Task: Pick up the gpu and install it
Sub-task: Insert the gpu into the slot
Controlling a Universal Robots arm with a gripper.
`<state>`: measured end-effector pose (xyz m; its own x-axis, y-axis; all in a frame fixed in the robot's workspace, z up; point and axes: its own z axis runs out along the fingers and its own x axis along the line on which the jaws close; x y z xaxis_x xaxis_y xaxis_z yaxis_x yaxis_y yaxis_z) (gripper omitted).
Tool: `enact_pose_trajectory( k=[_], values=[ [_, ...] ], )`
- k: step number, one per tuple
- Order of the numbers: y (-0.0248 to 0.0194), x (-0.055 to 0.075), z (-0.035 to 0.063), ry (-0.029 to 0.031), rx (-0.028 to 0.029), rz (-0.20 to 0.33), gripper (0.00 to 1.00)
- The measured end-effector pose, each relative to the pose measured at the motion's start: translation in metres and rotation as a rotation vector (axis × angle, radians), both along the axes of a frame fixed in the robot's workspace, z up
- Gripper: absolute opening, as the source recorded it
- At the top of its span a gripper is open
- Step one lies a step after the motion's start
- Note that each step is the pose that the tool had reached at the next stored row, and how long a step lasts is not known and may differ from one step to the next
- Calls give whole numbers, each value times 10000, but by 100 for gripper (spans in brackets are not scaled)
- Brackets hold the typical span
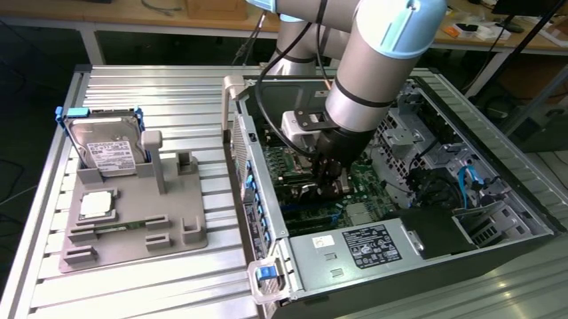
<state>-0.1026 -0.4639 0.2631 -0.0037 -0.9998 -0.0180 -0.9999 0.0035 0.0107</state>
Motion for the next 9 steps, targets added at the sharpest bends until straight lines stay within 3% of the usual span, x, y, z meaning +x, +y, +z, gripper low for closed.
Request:
enact_pose_trajectory(
  k=[9],
  values=[
    [13, 0, 0, 1, -11, 0, 27]
  ],
)
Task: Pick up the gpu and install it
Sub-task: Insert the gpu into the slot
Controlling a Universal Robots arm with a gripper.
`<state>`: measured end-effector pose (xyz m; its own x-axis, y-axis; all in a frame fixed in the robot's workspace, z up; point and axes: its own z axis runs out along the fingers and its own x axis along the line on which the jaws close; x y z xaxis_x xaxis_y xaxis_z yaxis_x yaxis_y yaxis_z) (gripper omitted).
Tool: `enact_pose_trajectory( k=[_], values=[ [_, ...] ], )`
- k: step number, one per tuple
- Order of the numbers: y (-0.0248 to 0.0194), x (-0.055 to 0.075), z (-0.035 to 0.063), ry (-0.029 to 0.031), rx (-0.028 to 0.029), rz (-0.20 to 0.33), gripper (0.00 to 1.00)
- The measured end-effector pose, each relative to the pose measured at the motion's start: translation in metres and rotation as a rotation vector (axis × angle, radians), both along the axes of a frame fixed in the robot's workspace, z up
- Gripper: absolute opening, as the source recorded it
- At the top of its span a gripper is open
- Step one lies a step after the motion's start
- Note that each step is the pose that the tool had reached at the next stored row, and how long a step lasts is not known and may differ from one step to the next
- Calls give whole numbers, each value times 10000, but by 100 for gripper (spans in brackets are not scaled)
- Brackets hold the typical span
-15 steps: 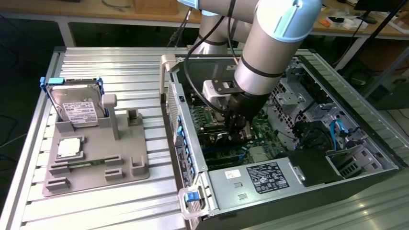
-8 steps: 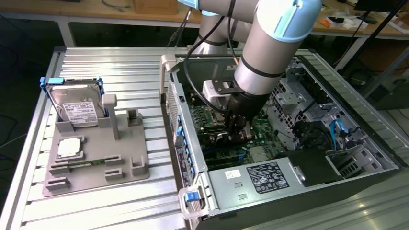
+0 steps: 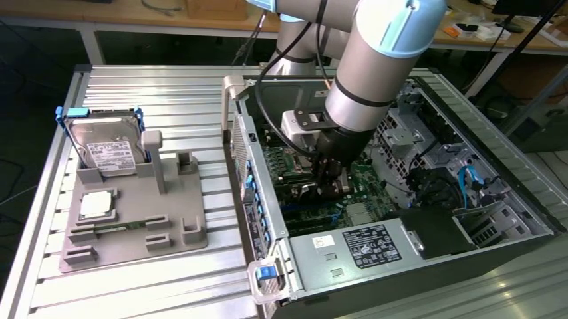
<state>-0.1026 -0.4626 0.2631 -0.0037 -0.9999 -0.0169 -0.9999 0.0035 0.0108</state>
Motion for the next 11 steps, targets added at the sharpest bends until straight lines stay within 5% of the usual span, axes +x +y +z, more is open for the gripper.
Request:
enact_pose_trajectory(
  k=[11],
  values=[
    [21, 0, 0, 0, -46, 0, 27]
  ],
)
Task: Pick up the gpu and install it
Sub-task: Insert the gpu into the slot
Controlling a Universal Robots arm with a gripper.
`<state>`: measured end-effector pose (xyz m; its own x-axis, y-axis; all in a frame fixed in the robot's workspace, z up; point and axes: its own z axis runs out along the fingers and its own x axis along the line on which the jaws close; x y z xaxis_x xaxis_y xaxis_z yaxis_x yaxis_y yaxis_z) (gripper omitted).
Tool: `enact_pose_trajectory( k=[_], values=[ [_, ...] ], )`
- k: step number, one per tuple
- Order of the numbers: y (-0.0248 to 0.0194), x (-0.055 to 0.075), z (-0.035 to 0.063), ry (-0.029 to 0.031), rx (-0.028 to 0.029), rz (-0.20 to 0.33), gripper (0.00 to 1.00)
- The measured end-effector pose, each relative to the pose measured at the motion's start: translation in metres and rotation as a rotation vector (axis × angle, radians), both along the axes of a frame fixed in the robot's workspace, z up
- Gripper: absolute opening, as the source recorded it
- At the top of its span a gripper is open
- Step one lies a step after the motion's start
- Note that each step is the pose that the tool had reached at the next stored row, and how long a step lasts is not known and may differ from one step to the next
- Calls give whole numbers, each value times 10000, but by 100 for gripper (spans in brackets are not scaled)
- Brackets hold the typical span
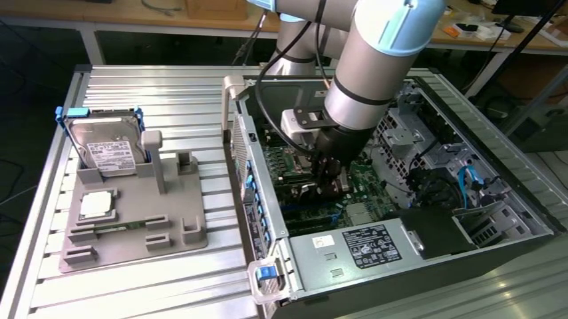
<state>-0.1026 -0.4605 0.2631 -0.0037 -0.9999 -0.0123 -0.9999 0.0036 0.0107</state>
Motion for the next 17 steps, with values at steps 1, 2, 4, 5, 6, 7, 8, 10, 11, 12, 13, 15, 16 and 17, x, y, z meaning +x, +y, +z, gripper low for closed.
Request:
enact_pose_trajectory(
  k=[1, 2, 4, 5, 6, 7, 8, 10, 11, 12, 13, 15, 16, 17],
  values=[
    [0, -1, 0, 0, 0, 0, 27],
    [1, -3, 0, 0, 0, -1, 27],
    [1, -10, 0, 0, 0, -2, 27],
    [0, -13, 0, 0, 0, -1, 27],
    [0, -20, 0, 0, 0, 0, 27],
    [0, -26, 0, 0, 0, -1, 27],
    [0, -32, 0, 0, 0, 0, 27],
    [0, -43, 0, -1, -1, 0, 27],
    [0, -46, 0, -1, -1, 1, 27],
    [0, -47, -1, -1, 1, 2, 27],
    [0, -49, -1, 0, 1, 1, 27],
    [0, -51, 0, 0, 0, 1, 27],
    [0, -52, -1, 0, 0, 0, 27],
    [0, -52, -1, 0, 0, 0, 27]
  ],
)
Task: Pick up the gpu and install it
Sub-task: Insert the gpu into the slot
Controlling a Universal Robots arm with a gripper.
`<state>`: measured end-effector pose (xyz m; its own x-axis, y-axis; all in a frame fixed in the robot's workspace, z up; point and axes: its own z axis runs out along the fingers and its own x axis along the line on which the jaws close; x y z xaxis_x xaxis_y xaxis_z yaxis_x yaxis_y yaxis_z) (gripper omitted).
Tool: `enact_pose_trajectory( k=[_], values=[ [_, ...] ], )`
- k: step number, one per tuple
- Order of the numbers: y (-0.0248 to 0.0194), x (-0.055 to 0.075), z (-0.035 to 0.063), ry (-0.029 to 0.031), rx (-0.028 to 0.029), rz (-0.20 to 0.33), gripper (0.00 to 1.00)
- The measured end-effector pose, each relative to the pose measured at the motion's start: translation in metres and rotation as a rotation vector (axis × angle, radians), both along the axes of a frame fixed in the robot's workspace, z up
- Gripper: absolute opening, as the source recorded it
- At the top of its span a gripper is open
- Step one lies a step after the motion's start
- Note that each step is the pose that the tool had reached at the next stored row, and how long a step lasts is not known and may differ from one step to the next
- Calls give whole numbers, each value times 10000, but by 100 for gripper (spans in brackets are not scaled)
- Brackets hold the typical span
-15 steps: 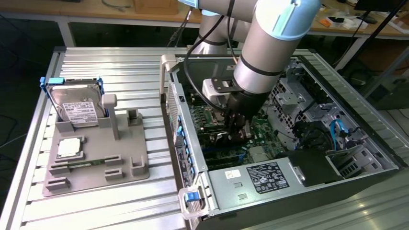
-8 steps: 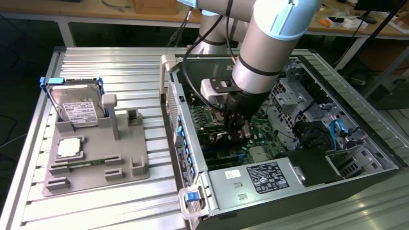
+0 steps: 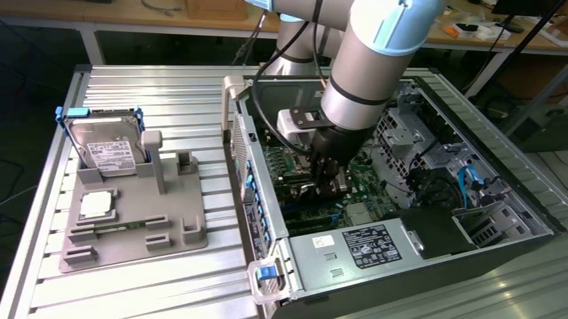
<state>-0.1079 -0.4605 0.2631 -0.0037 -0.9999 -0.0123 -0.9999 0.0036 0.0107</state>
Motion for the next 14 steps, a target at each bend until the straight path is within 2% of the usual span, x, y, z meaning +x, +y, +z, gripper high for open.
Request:
enact_pose_trajectory(
  k=[4, 5, 14],
  values=[
    [6, -3, 0, 0, -1, -1, 27],
    [27, -2, 0, 0, -5, -1, 27],
    [10, -11, 0, 0, -4, 0, 27]
  ],
)
